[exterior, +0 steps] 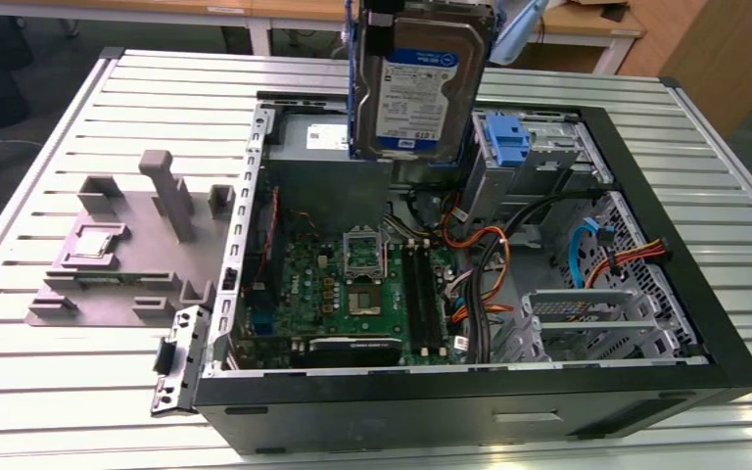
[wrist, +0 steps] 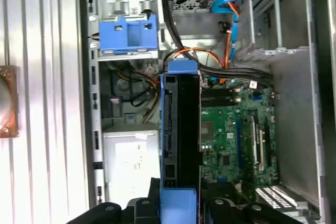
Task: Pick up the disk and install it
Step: 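Insert the disk into the insertion slot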
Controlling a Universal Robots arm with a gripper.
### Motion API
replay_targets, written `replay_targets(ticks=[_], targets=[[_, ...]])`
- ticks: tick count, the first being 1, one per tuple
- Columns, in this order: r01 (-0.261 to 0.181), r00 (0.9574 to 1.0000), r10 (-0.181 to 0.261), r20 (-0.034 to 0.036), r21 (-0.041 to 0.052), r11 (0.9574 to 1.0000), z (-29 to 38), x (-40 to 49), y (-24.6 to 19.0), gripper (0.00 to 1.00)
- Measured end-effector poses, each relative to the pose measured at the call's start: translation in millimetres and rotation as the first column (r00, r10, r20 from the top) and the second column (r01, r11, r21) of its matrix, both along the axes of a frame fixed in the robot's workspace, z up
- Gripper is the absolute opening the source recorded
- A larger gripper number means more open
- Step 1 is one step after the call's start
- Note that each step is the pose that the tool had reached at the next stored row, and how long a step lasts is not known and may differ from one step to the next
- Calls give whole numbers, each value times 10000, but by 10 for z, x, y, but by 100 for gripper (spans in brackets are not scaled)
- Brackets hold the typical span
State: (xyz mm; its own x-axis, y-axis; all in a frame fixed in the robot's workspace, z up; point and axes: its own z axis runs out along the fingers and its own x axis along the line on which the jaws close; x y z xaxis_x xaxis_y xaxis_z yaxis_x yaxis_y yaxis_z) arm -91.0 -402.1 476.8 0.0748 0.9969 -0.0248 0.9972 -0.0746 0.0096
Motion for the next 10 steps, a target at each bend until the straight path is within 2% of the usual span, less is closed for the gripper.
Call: replay_targets(ticks=[10], targets=[[0, 10000, 0, 1, 1, 10000, -1, -16, -2, 36]])
